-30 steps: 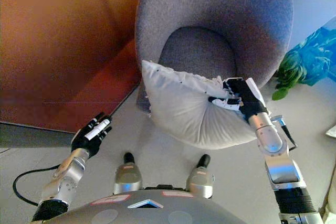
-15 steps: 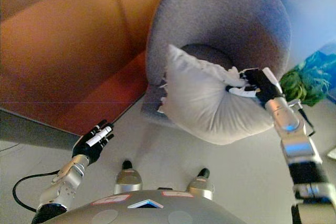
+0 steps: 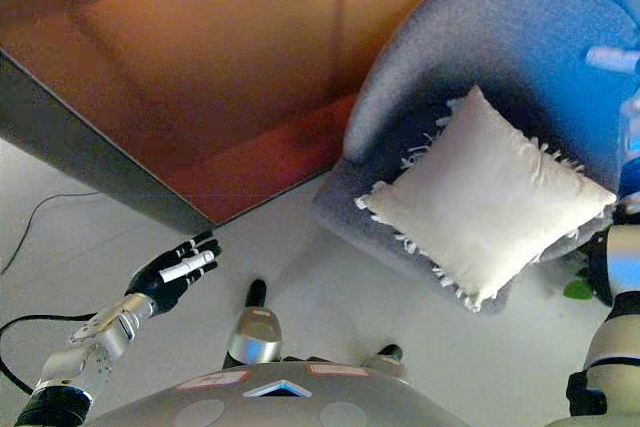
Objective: Pick up the pillow and put it on the sofa.
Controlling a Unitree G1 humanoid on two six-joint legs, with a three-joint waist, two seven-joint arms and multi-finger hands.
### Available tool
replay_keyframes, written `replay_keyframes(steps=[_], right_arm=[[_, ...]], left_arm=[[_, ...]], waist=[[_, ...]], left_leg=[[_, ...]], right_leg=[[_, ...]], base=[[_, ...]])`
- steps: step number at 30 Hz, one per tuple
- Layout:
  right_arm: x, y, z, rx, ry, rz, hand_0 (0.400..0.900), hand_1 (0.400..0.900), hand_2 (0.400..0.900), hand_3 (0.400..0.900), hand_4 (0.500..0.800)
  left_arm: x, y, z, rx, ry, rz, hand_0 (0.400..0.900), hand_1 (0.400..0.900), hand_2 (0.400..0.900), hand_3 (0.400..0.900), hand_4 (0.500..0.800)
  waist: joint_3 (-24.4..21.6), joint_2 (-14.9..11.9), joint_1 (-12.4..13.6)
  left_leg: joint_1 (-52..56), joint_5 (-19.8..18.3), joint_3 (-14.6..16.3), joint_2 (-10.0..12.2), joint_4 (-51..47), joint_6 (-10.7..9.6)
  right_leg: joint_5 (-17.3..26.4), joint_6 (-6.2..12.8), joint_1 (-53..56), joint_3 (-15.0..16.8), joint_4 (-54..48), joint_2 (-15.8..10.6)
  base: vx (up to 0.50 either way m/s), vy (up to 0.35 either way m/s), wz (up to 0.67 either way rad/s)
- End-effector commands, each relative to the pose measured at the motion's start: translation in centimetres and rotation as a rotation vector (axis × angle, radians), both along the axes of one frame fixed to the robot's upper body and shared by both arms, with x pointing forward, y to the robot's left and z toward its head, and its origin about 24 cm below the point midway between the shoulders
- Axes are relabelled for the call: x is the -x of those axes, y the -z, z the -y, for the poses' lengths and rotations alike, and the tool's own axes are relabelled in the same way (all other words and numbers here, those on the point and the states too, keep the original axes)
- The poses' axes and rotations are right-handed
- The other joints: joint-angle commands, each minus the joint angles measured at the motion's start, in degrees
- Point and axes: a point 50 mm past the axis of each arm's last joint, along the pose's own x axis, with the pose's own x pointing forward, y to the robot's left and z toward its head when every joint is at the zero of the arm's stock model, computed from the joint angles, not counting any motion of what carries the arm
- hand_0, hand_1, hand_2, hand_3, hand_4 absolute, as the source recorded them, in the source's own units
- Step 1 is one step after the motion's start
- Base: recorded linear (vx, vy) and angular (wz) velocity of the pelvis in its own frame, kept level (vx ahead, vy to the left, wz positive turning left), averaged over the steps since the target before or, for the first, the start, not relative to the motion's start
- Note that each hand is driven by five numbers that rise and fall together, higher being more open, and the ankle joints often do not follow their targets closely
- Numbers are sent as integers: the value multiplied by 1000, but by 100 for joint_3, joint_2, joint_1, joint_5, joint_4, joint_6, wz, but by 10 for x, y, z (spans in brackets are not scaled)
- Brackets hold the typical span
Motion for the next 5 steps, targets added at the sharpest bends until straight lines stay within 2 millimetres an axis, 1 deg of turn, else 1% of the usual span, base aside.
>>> replay_keyframes(steps=[1, 5], right_arm=[[21, -81, 13, 252, 69, 230, 900, 900, 900, 900, 800], [16, -91, -1, 252, -23, 332, 900, 900, 900, 900, 800]], left_arm=[[-37, -27, 30, 63, 150, 181, 900, 900, 900, 900, 800], [-36, -19, 34, 74, 141, 156, 900, 900, 900, 900, 800]], waist=[[-341, 126, 265], [-392, 133, 146]], left_leg=[[516, -293, 297, -123, -154, 259], [624, -352, 436, -150, -110, 307]], right_leg=[[47, 420, 224, 157, 84, -258], [138, 420, 200, 201, 164, -354]], base=[[-15, 104, -11], [-37, 109, -13]])
